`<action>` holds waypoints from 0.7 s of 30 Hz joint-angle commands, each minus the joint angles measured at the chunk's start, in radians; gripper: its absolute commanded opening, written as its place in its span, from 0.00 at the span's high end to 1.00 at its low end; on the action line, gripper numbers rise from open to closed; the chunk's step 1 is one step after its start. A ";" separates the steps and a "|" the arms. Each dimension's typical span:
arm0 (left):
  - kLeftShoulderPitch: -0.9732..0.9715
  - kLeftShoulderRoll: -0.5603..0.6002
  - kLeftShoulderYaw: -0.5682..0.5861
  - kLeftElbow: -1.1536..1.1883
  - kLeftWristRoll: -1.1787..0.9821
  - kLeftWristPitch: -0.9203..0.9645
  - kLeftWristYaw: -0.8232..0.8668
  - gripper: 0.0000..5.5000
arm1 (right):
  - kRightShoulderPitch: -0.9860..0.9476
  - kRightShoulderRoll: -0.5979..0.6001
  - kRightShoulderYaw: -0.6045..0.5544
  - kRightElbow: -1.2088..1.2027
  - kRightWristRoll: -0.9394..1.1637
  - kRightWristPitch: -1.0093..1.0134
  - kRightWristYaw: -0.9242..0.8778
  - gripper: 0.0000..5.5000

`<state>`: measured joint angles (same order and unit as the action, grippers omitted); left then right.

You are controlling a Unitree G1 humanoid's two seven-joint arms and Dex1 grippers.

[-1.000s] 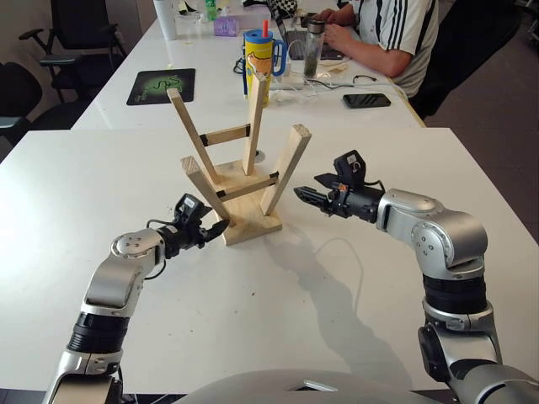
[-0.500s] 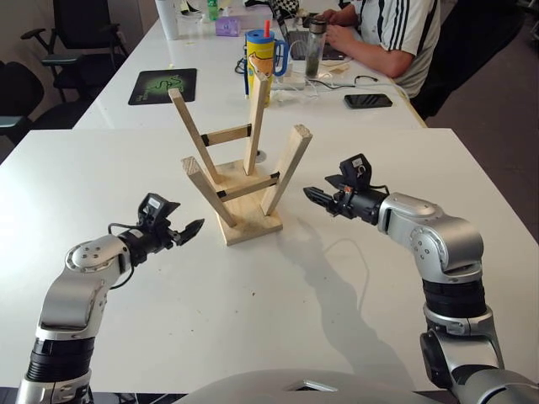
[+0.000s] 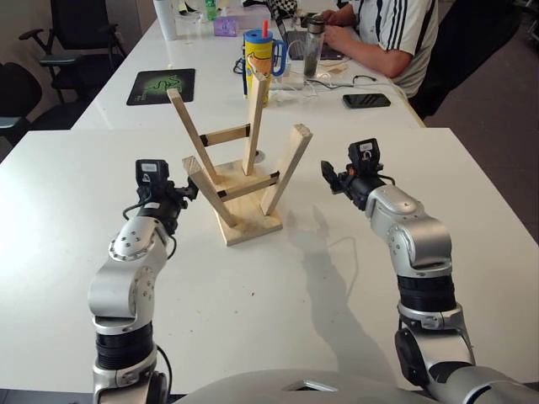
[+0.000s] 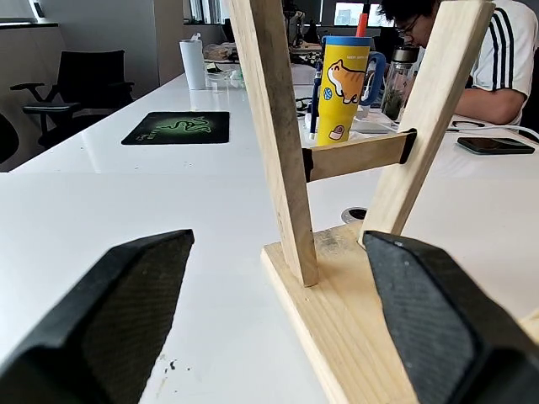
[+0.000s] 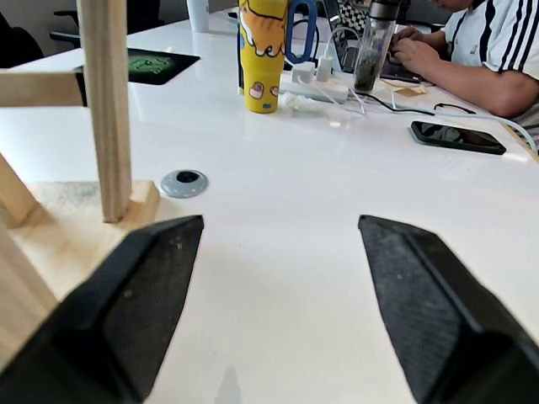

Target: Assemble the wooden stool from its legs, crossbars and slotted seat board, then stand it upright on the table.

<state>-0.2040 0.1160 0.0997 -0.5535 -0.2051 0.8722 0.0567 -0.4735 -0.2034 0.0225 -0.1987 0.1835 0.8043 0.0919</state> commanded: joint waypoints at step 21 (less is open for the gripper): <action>-0.159 -0.040 0.082 0.131 0.109 0.000 0.128 0.32 | 0.030 -0.026 -0.019 -0.025 0.057 0.030 0.161 0.38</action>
<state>-0.3484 0.0665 0.1720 -0.4395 -0.1106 0.8835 0.1855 -0.3959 -0.2306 0.0907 -0.3051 0.2548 0.8324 0.3158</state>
